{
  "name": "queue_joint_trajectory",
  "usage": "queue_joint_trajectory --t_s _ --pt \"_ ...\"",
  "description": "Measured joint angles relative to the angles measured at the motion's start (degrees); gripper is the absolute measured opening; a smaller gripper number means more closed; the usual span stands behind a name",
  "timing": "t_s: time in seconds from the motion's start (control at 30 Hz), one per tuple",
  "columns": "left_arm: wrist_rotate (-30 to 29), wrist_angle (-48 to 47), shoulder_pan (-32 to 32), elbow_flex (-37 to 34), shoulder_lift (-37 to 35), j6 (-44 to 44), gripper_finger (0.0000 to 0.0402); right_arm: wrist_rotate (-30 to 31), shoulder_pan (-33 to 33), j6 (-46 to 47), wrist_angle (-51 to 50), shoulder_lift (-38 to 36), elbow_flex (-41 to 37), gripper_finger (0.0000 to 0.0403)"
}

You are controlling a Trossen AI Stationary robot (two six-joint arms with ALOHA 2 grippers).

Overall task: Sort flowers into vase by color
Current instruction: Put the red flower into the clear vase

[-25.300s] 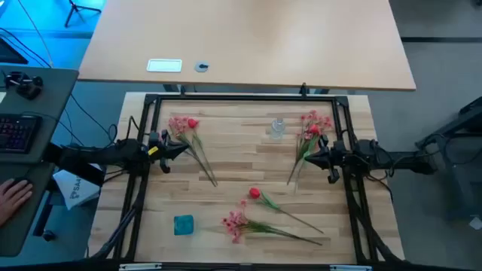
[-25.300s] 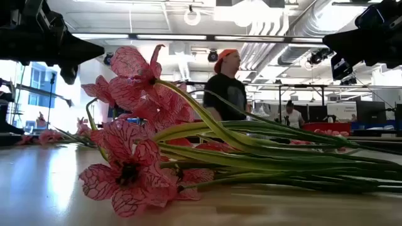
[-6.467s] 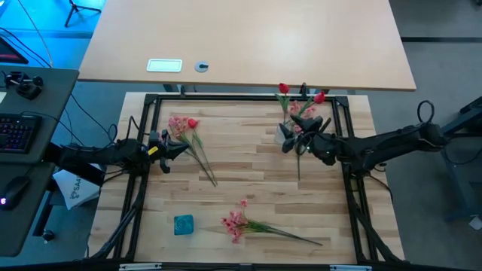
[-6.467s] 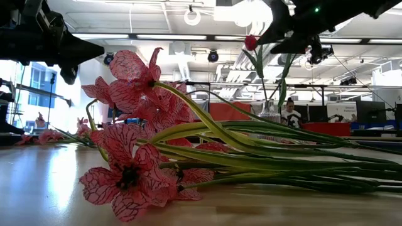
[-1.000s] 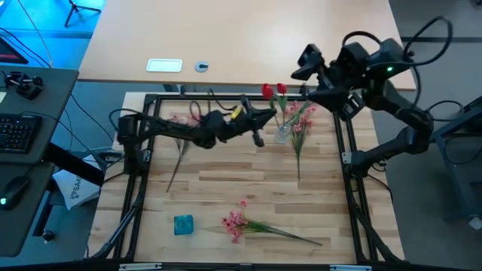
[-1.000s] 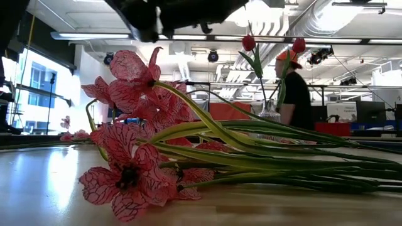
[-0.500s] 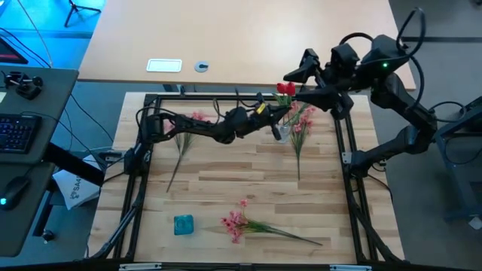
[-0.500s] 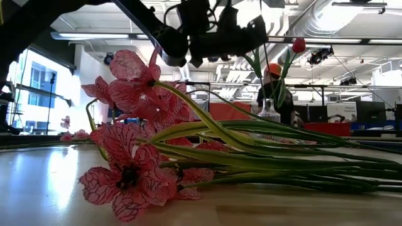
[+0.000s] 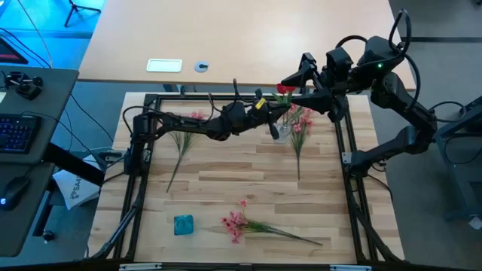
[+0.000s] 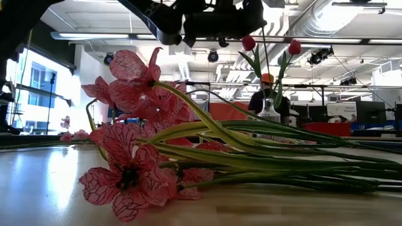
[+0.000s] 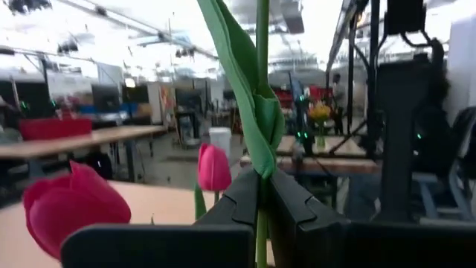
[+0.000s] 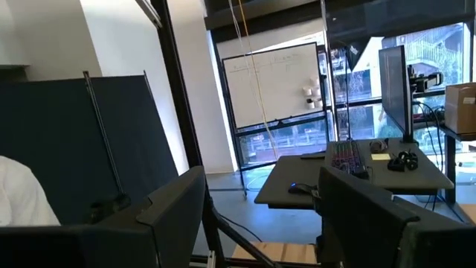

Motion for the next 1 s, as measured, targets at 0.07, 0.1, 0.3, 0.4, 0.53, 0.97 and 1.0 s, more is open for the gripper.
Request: queue_joint_trajectory --t_s 0.07,0.1,0.3,0.4,0.53,0.97,1.0 --pt "0.0 -2.0 -0.1 0.0 -0.5 0.2 0.0000 0.0 0.0 0.0 0.0 0.0 0.0 0.0259" --pt "0.0 -1.9 -0.1 0.0 -0.5 0.7 0.0000 0.0 0.0 0.0 0.0 0.0 0.0 0.0259" --pt "-0.4 -2.0 0.7 0.0 1.3 1.9 0.0000 0.0 0.0 0.0 0.0 0.0 0.0 0.0259" --pt "-1.4 -2.1 0.9 -0.1 1.8 2.2 0.0000 0.0 0.0 0.0 0.0 0.0 0.0 0.0259" --pt "-3.5 -0.9 0.8 -0.1 1.6 4.1 0.0000 -0.1 0.0 0.1 -0.1 0.0 0.0 0.0259" --pt "-2.2 1.4 -0.3 0.0 1.5 0.4 0.0000 -0.1 0.0 0.0 -0.9 0.0 0.0 0.0259" --pt "-2.2 0.8 -0.1 0.0 1.7 0.5 0.0000 0.0 0.0 0.0 -0.9 0.0 0.0 0.0259"
